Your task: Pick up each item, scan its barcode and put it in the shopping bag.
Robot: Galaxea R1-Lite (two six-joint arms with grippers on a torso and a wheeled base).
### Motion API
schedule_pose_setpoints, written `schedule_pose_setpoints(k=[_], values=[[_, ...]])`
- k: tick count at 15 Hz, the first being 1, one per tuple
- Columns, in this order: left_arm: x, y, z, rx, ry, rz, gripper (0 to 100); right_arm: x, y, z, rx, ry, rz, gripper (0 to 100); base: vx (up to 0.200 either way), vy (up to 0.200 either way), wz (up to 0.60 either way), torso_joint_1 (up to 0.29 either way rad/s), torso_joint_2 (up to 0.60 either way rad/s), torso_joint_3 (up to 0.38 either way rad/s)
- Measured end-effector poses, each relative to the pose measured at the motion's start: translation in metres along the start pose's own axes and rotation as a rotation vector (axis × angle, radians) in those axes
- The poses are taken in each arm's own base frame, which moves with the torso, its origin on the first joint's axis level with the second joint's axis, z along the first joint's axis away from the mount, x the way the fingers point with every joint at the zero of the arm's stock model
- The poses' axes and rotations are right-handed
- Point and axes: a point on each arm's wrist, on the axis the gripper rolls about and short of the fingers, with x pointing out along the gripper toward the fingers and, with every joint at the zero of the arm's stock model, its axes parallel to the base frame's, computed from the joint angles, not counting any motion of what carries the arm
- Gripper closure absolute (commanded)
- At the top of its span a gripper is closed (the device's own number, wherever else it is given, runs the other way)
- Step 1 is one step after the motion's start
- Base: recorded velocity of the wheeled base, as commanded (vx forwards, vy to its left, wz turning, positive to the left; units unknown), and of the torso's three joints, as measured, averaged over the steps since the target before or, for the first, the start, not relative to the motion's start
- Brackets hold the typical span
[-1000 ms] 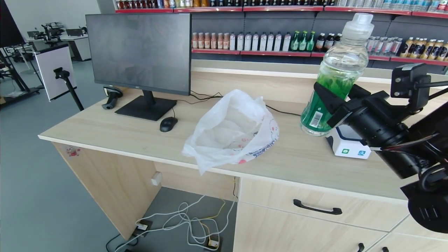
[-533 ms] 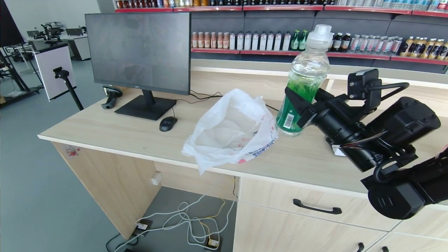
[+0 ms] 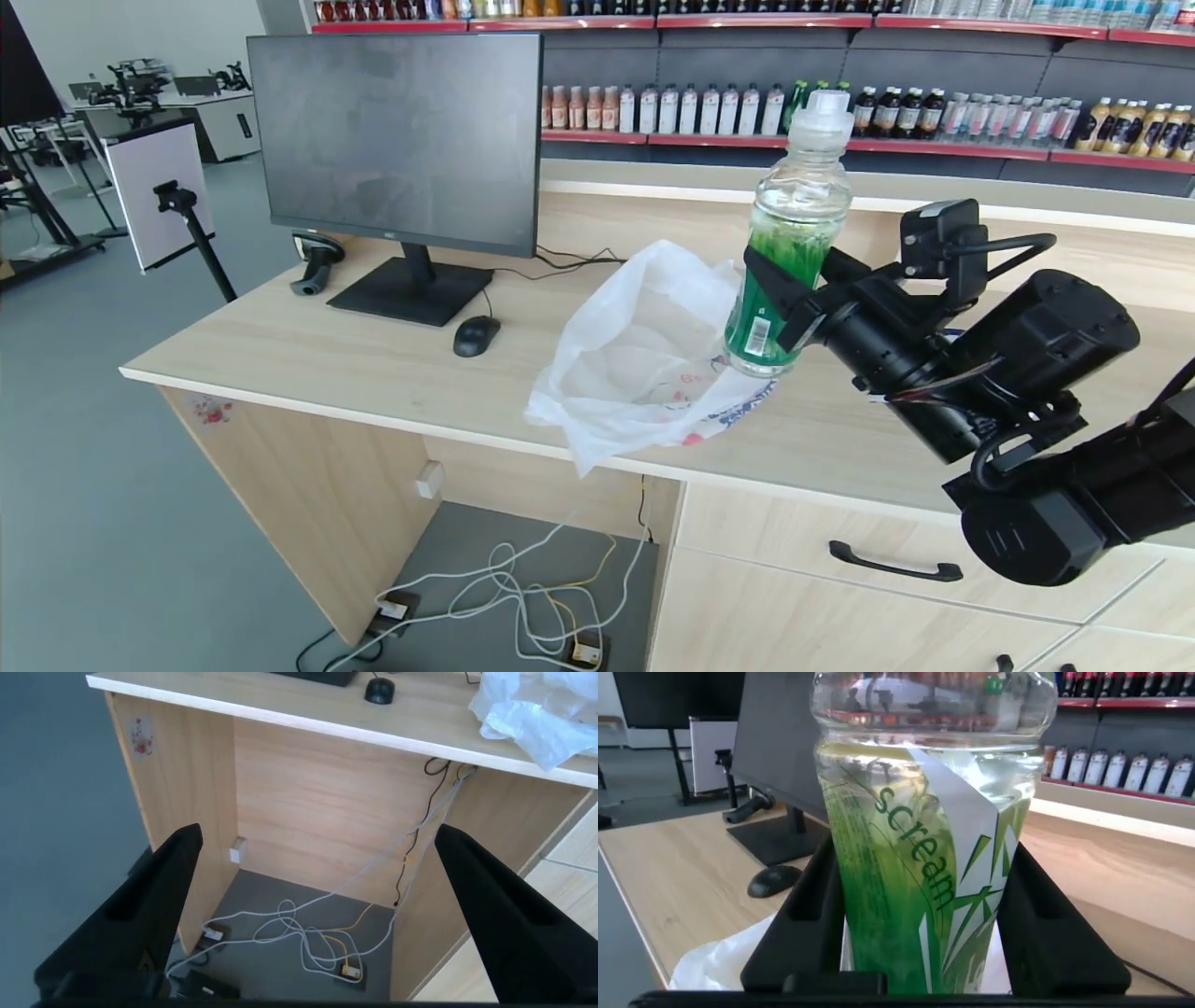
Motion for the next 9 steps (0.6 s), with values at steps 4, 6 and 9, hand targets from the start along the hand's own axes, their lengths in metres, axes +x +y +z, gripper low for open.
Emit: schedule_pose_setpoints(k=[4,6,9], values=[[0.000,0.000,0.000,0.000,0.000,-0.001,0,0.001,0.000,-0.002,0.006,0.005,-0.001,100,0.000,0.050,0.00,-0.002,0.00,-0.001],[0.000,0.000,0.000,0.000,-0.001,0.000,0,0.004,0.000,-0.003,0.025,-0.001,0.003,100,0.000,0.000,0.00,0.000,0.00,0.000],[0.000,0.000,0.000,0.000,-0.001,-0.001,0,0.012,0.000,-0.009,0.064,-0.006,0.005,100,0.000,0.000,0.00,0.000,0.00,0.000]])
